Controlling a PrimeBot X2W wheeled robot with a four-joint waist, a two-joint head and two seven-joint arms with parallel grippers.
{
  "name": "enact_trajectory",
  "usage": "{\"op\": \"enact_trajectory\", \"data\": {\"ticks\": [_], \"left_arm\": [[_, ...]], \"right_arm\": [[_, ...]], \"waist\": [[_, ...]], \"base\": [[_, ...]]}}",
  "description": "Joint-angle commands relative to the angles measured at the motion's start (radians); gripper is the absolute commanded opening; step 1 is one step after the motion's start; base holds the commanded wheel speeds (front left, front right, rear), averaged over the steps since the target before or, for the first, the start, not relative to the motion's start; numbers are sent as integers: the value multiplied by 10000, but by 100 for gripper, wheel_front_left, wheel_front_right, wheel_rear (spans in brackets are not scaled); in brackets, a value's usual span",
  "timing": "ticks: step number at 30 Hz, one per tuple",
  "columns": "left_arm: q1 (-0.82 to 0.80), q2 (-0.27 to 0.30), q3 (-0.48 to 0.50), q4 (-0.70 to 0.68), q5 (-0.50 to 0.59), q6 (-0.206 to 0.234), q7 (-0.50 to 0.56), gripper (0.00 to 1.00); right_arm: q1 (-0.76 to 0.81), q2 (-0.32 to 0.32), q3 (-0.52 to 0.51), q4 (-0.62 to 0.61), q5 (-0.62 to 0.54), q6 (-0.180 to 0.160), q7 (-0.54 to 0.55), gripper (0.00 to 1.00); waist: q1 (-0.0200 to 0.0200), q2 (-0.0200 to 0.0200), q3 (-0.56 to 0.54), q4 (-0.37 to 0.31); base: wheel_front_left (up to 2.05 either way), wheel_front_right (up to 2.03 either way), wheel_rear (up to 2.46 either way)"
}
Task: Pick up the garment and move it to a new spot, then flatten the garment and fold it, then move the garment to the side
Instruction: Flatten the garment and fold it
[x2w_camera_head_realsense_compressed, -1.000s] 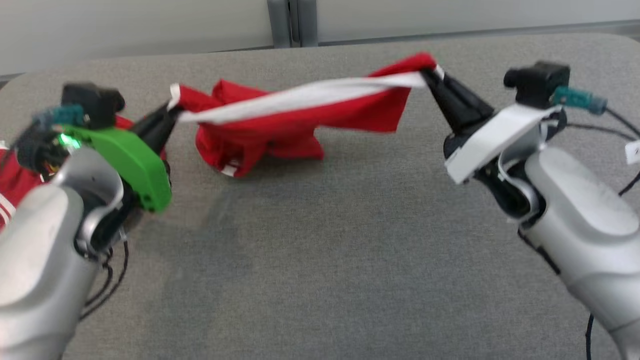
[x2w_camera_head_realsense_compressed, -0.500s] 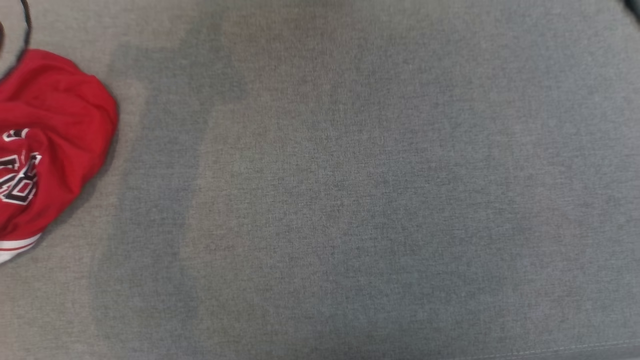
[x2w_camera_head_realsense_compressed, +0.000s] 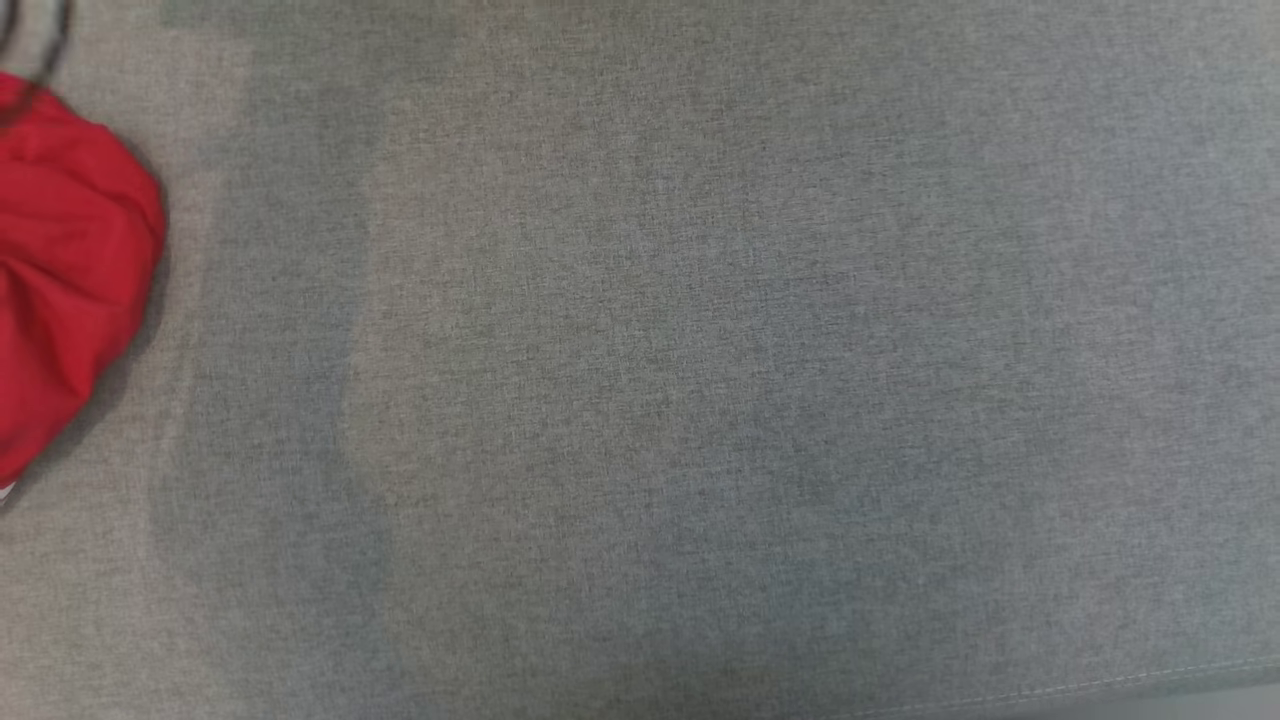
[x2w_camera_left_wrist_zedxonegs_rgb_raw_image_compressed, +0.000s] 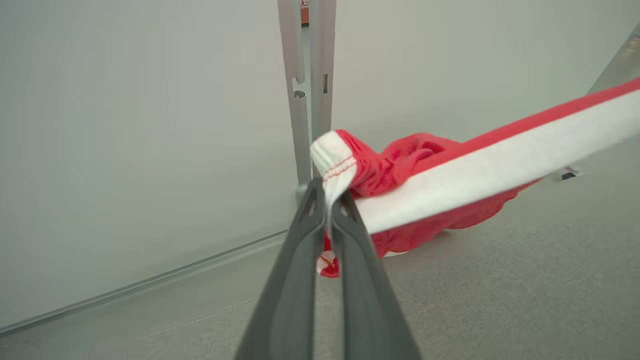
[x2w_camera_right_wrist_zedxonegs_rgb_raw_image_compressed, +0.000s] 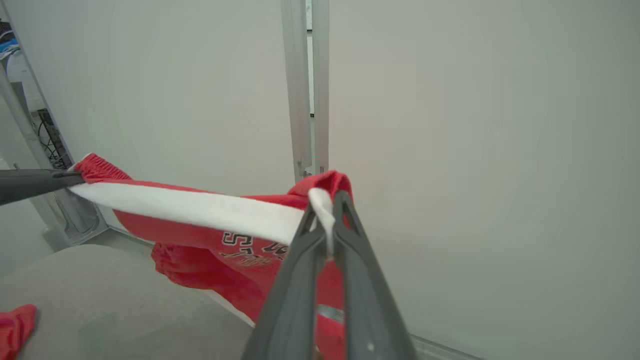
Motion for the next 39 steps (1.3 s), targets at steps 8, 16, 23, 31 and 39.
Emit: {"op": "enact_trajectory", "data": {"ticks": [8, 16, 23, 31, 39], "left_arm": [[2523, 1219, -1912, -570, -1506, 31, 557, 0], [5609, 1943, -2689, -1387, -3026, 57, 2473, 0], [7684, 2774, -3037, -3359, -4236, 940, 4487, 0], [9302, 4313, -3127, -7097, -5780, 2734, 6787, 0], [8722, 4591, -2890, -8680, -6379, 3703, 7862, 0]], "right_arm": [[2552, -1321, 2121, -1200, 995, -24, 710, 0], [5040, -2891, 3822, -2764, 2325, -34, 2701, 0], [6673, -4354, 4350, -4426, 2999, -47, 4425, 0], [7701, -6018, 4093, -6502, 3710, -67, 5791, 0], [7391, -6174, 3052, -6877, 3938, -84, 6341, 0]], "waist": [[-2, 0, -1579, -176], [-2, 0, -4030, -338], [-2, 0, -5343, -384], [-2, 0, -5664, -291], [-2, 0, -4427, 118]], "base": [[0, 0, 0], [0, 0, 0], [0, 0, 0], [0, 0, 0], [0, 0, 0]]}}
